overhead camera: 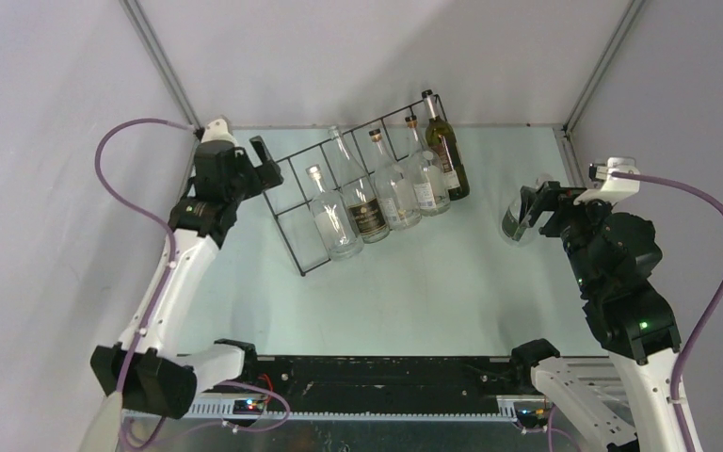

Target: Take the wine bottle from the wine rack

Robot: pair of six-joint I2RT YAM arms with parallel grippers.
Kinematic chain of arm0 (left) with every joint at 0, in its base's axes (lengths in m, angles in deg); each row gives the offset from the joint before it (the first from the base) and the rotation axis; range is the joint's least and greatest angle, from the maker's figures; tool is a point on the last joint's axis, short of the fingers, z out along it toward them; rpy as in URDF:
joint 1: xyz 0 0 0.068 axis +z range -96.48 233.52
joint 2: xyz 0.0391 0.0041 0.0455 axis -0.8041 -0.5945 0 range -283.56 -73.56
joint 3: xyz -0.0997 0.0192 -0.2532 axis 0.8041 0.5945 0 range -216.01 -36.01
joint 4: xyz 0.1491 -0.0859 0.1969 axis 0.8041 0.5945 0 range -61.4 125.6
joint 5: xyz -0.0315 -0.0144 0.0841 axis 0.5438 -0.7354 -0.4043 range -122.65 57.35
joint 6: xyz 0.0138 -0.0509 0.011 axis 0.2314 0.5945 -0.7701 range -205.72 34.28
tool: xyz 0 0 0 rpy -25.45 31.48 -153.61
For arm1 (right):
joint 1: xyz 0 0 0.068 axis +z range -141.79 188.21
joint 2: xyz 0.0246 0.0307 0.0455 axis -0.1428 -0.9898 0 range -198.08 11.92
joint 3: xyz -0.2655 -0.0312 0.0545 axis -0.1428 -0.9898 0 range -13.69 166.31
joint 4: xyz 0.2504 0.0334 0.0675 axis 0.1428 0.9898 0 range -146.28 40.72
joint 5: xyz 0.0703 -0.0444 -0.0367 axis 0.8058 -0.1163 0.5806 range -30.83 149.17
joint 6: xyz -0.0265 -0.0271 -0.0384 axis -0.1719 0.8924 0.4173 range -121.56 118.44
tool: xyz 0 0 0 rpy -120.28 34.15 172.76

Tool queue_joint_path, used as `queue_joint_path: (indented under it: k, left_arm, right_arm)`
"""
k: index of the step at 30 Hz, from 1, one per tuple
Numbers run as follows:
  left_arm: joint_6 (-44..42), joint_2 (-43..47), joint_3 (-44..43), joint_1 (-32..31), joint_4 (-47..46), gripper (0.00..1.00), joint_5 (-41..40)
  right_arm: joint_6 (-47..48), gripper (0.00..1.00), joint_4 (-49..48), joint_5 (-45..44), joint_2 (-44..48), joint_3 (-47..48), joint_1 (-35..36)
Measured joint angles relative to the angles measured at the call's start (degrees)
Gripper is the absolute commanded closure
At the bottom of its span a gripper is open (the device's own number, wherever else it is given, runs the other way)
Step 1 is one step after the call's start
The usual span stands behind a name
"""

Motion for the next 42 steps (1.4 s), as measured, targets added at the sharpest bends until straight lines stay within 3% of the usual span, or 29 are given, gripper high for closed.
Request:
queue_joint_path:
  k: [4, 8, 12, 22, 42]
  left_arm:
    - [0.0, 3.5, 0.3, -2.0, -2.0, 0.00, 4.7]
    - [0.0, 2.5, 0.3, -8.6, -5.0, 0.01, 6.8]
    - [0.1, -2.6, 0.3, -12.3, -7.0, 0.11, 7.9]
    - [0.1, -14.5, -0.5, -12.5, -9.2, 0.21, 6.5]
    - [0.6, -20.3, -3.0, -12.5, -12.4, 0.50, 1.4]
  right_arm:
    - [0.2, 0.19, 2.0, 0.2, 0.7, 0.0, 0.0]
    - [0.1, 0.19, 3.3, 0.9, 1.6, 0.0, 0.0]
    - [-0.6, 0.19, 4.7, 2.6, 2.8, 0.0, 0.0]
    - [-1.8, 0.18, 7.5, 3.8, 3.9, 0.0, 0.0]
    - [-2.4, 0.18, 8.8, 4.9, 4.9, 0.0, 0.0]
